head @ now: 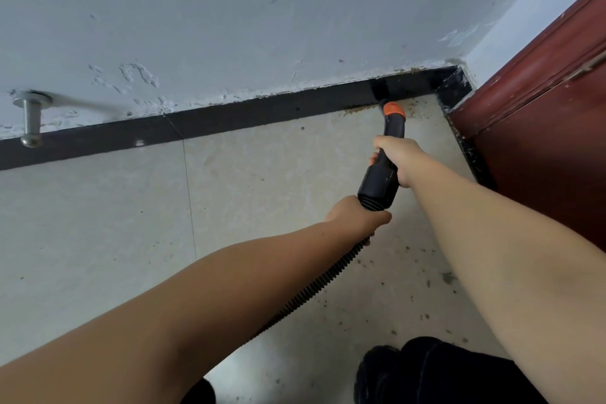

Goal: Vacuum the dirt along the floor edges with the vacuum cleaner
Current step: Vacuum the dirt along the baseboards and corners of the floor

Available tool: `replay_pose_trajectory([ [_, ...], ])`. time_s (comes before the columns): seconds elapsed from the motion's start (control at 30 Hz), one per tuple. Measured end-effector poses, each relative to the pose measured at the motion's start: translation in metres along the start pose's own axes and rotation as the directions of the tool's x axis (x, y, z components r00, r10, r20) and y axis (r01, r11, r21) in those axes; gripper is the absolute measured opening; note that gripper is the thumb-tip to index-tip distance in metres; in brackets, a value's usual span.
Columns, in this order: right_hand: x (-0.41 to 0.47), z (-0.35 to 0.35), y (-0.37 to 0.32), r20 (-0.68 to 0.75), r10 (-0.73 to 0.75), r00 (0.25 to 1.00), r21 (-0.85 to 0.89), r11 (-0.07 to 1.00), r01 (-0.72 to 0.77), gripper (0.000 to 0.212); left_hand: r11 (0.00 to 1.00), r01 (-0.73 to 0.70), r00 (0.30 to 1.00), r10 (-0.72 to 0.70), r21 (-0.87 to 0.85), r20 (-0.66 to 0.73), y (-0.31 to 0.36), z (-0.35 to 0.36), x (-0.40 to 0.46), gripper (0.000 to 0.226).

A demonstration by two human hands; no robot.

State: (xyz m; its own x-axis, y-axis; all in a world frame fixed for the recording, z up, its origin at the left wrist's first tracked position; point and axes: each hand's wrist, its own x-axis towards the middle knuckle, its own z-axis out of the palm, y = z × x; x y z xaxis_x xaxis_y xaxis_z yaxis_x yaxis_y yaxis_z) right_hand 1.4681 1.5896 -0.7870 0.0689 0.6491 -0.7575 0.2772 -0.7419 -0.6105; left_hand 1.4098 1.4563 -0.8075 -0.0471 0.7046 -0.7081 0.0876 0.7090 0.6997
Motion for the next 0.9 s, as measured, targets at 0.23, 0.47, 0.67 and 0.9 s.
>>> replay_pose_trajectory([
  [0.23,-0.019,0.022,0.011,0.058,0.007,0.998,-0.044,0.999,-0.004,0.011,0.992,0.034,0.999,-0.037,-0.118,-0.026,-0.020,-0.005,-0.019,0.021],
  [0.47,-0.036,0.038,0.013,0.120,0.015,0.993,-0.137,0.991,0.001,0.017,0.979,0.043,0.998,-0.050,-0.197,-0.030,-0.027,-0.011,-0.038,0.018],
  [0.67,-0.047,0.046,0.013,0.183,0.007,0.983,-0.252,0.967,0.040,0.016,0.966,0.046,0.997,-0.061,-0.256,-0.050,-0.031,-0.006,-0.050,0.016],
  [0.9,-0.038,0.001,0.021,0.079,0.021,0.997,-0.247,0.969,-0.001,0.016,0.979,0.037,0.999,-0.030,-0.202,0.037,-0.022,0.031,-0.046,0.021],
])
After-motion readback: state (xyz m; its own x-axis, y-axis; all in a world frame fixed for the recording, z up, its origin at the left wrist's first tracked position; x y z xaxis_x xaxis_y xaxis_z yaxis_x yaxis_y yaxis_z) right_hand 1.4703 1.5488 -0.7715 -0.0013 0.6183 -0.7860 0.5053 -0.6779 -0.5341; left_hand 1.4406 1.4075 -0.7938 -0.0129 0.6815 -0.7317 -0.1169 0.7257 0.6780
